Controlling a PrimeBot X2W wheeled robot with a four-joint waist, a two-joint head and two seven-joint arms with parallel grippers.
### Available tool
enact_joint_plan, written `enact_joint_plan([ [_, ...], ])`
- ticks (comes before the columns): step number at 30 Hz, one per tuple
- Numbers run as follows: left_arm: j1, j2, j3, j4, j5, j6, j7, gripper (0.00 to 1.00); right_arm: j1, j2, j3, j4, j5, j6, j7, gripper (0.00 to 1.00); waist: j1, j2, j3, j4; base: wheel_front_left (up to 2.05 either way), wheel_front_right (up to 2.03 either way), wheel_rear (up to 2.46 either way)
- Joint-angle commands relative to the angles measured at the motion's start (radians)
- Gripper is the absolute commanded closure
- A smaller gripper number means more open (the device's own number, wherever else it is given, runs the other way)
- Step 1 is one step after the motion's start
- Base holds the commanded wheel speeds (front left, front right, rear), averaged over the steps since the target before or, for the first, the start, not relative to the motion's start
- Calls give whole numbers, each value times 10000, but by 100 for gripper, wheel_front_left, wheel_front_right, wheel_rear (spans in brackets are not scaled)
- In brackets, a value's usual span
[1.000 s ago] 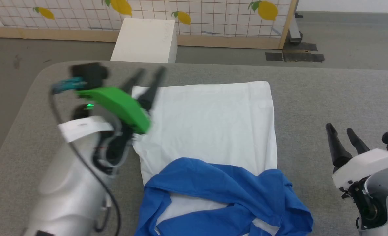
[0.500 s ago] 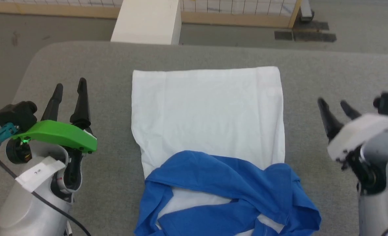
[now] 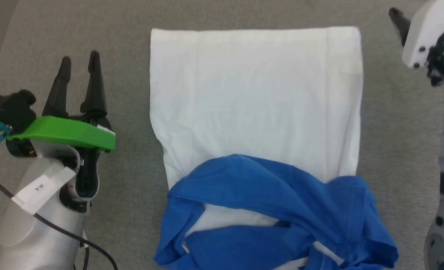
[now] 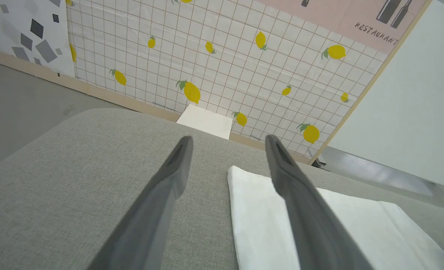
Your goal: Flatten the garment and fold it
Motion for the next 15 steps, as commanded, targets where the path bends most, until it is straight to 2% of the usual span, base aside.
enact_joint_plan([
  [1,-205,-53,4,-50,18,-85,-81,0,-407,-13,16,256,-252,-13,252,0,-2,62,1285,771,0,0,0],
  [7,-454,-191,66,-158,89,-194,-207,0,-1452,-98,235,1198,-1330,-13,1623,0,-2,62,2040,1057,0,0,0],
  [15,-567,-448,253,-114,67,-258,-309,0,-1953,-202,815,1760,-1692,-13,2473,0,-2,62,2464,1164,0,0,0],
])
